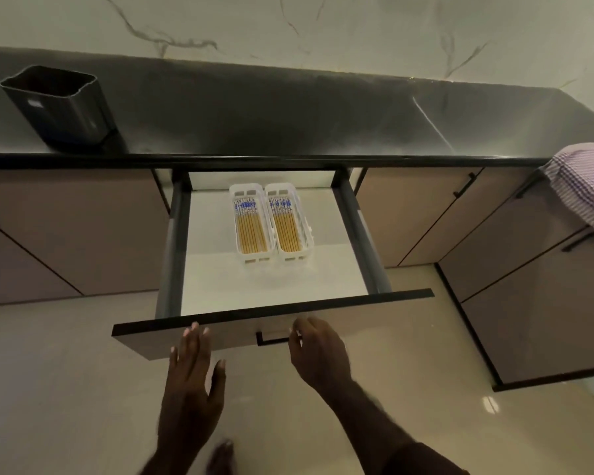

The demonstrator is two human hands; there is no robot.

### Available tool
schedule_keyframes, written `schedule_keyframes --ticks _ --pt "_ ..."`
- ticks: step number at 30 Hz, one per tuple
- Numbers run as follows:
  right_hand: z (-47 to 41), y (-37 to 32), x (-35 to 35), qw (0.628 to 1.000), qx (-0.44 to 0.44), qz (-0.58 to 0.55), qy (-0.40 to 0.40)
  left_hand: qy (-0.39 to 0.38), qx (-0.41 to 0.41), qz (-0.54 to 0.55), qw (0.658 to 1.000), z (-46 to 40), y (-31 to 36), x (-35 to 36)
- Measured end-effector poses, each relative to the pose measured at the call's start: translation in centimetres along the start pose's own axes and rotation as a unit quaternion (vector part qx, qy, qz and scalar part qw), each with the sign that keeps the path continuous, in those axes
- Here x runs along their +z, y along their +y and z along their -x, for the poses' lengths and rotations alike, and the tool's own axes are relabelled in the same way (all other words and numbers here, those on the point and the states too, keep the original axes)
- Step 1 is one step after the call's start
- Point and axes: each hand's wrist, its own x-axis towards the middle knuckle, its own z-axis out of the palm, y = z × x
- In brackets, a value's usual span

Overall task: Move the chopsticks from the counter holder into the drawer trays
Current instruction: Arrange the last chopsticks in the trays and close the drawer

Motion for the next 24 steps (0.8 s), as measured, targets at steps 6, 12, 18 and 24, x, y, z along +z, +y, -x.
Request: schedule_keyframes --ticks 6,12,18,24 --pt "-0.5 1.5 3.0 0.989 0.038 0.048 -0.135 0.008 -0.037 0.004 0.999 1.1 -2.9 2.3" --pt "-1.0 1.7 3.8 0.972 0.051 0.102 -0.203 0.011 -0.075 0.003 0.997 1.5 -4.4 3.5" --pt "-2.6 1.5 3.9 0.956 0.059 0.15 -0.244 0.034 -0.133 0.023 0.99 0.6 -4.5 4.4" --pt "-3.4 1.6 4.2 0.951 0.072 0.162 -0.253 0.035 -0.153 0.023 0.987 -0.1 -4.4 5.5"
